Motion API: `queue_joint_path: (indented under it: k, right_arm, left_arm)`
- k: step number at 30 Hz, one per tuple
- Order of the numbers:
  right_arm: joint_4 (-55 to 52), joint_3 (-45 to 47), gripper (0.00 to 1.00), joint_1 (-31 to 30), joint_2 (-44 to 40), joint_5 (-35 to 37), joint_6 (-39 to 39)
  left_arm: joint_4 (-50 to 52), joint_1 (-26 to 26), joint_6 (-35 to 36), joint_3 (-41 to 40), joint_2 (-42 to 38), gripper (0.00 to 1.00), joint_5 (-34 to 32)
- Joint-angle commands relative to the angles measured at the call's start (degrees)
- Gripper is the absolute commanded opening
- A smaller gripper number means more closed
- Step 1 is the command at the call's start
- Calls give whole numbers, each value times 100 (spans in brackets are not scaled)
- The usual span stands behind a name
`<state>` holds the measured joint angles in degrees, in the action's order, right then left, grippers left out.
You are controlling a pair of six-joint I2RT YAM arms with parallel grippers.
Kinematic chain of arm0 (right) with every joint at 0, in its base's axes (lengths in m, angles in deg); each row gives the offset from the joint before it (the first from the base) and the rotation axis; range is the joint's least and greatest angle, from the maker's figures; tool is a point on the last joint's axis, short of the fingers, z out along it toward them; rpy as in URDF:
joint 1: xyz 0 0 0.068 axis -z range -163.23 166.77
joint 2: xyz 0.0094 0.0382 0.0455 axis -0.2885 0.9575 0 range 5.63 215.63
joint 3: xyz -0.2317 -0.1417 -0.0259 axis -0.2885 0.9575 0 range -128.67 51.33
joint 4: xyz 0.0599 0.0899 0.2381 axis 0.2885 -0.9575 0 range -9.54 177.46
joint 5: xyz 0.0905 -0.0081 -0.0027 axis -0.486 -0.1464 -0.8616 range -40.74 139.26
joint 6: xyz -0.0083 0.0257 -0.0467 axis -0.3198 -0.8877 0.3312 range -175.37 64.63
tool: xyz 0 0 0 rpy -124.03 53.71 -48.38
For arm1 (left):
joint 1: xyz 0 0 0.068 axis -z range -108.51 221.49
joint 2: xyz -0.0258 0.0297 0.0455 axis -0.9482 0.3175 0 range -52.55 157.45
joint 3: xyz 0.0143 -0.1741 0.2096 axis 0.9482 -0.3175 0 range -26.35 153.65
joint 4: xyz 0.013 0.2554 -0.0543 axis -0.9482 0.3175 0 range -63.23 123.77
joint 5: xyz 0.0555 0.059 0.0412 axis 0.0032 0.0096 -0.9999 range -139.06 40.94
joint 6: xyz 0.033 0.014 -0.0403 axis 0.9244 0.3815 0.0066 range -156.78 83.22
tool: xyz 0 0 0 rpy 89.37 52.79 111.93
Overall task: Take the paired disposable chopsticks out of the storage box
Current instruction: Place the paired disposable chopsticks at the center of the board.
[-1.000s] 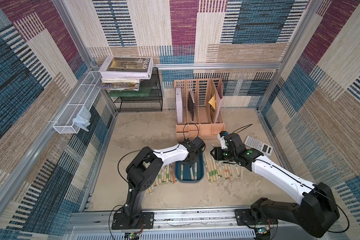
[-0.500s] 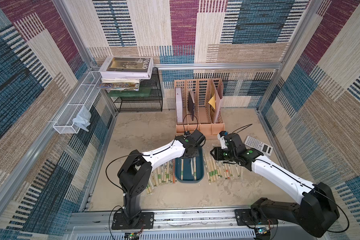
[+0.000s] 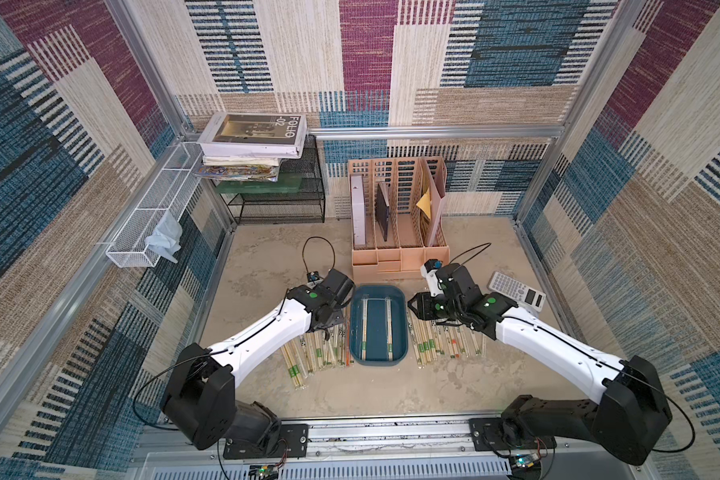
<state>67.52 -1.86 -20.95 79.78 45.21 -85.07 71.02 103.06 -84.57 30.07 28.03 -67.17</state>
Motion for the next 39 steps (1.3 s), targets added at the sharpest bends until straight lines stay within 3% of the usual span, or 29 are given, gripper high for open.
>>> queue_joint_path:
  k: [1,8,21,27,35,39]
  right_arm:
    - [27,-124,45,-165,108,96,-52]
    - [26,-208,45,-307,223,185,-80]
    - [26,-200,45,-307,276,228,-89]
    - [-1,-209,45,-299,275,235,-90]
    - [-17,-214,45,-298,222,247,-89]
    - [43,-251,45,-368,310,222,-124]
  left_arm:
    - [-69,-350,-9,-365,-129,0,-37]
    - [-336,-816,21,-860,144,0,-15]
    - [-560,-1143,321,-992,399,0,2]
    - [-617,-1145,353,-923,651,10,57]
    - [-326,-1145,418,-782,47,40,88]
    - [-216,-1146,477,-703,-286,42,294]
